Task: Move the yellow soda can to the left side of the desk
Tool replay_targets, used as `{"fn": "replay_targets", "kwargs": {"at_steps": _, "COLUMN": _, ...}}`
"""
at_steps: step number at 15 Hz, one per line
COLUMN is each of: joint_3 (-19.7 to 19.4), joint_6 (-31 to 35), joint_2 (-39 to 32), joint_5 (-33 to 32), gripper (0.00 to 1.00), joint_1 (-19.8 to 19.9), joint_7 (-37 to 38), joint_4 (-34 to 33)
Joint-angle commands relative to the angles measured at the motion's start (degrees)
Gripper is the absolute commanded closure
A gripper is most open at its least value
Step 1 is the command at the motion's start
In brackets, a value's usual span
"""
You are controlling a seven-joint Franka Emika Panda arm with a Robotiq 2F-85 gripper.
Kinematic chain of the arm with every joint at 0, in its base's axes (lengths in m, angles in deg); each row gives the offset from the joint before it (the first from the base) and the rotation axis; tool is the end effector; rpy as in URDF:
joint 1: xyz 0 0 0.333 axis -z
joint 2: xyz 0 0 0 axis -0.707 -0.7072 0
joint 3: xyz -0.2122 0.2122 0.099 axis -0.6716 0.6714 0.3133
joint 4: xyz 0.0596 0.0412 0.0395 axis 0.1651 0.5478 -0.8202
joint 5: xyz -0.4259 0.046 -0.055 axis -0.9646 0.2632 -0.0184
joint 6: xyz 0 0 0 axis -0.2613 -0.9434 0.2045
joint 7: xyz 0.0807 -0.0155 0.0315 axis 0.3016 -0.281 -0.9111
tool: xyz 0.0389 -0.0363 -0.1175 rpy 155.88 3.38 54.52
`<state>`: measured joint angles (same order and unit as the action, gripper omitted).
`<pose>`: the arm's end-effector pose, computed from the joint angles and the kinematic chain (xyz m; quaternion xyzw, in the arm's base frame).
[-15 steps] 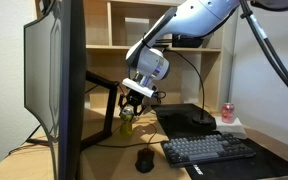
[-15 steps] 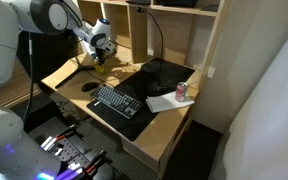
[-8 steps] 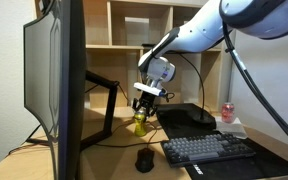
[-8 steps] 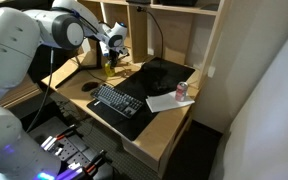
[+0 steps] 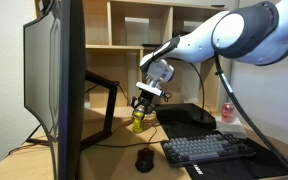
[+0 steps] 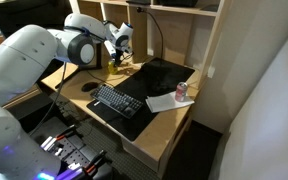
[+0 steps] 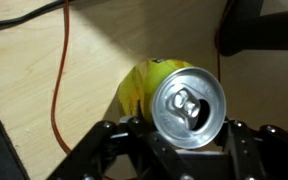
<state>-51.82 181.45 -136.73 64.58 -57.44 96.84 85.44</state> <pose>0.7770 0.2752 0.1641 -0.9563 0.1772 0.1175 0.2008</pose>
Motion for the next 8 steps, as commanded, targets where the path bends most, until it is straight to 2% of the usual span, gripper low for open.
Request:
{"fn": "replay_targets", "kwargs": {"at_steps": 1, "joint_3": -0.3, "joint_6": -5.1, "joint_2": -6.3, "joint_5": -2.5, "gripper": 0.66, "joint_1": -0.4, "joint_7": -4.5, "joint_4": -9.8}}
{"fn": "replay_targets", "kwargs": {"at_steps": 8, "joint_3": -1.2, "joint_6": -11.5, "joint_2": -9.6, "joint_5": -10.7, "gripper": 0.66, "joint_1": -1.7, "joint_7": -13.4, "joint_4": -18.0}}
